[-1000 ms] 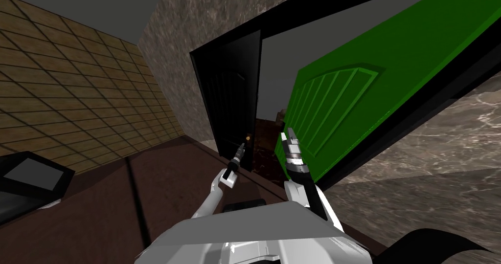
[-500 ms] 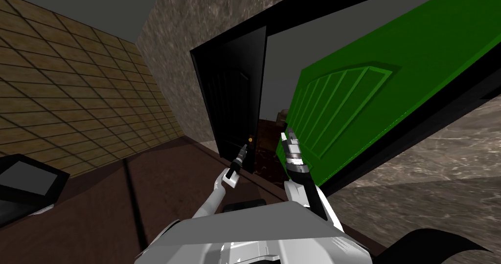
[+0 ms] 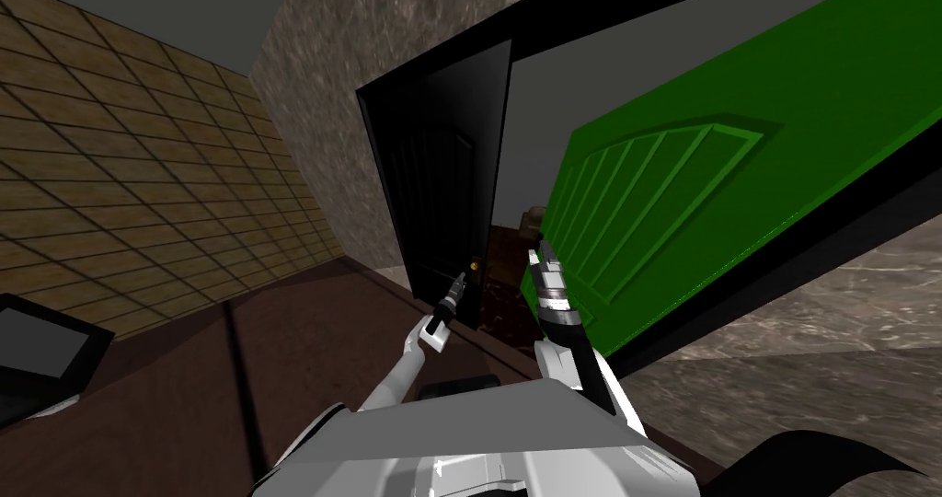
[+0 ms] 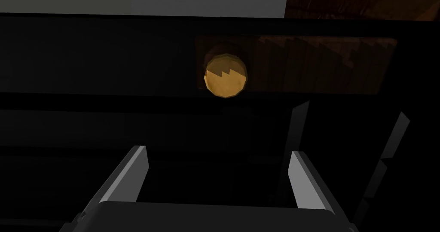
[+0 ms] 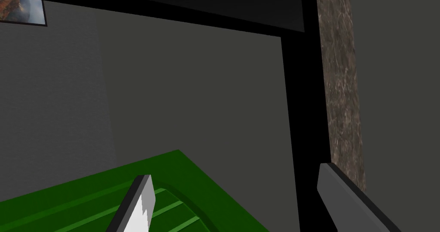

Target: Push the door open

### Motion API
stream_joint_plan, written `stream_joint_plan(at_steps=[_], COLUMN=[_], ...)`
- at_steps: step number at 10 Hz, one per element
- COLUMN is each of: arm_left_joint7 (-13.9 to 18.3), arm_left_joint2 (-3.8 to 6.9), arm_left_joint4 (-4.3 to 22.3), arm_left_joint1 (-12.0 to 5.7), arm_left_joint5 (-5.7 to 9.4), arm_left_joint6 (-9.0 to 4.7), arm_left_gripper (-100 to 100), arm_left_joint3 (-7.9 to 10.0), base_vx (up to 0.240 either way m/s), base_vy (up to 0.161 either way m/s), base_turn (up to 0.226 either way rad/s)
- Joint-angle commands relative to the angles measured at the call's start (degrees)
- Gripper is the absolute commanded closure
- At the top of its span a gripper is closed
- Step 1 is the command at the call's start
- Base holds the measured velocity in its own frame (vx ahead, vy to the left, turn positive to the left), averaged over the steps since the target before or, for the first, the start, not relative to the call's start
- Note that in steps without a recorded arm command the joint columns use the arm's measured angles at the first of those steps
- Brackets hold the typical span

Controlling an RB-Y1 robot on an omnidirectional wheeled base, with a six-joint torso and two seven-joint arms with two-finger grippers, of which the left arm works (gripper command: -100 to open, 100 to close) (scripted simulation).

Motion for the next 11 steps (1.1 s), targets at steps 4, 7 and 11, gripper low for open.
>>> stream_joint_plan(at_steps=[4,7,11], arm_left_joint7=[-0.27,-0.46,-0.43], arm_left_joint2=[1.55,-0.56,-0.09], arm_left_joint4=[1.14,1.6,1.71], arm_left_joint1=[-0.46,-0.74,-0.68], arm_left_joint5=[0.15,0.24,0.21], arm_left_joint6=[-0.42,-0.46,-0.6], arm_left_gripper=[-100,-100,100], arm_left_joint3=[0.79,1.27,1.2], base_vx=[0.173,0.175,0.011], base_vy=[-0.093,-0.101,-0.004], base_turn=[-0.023,-0.023,-0.007])
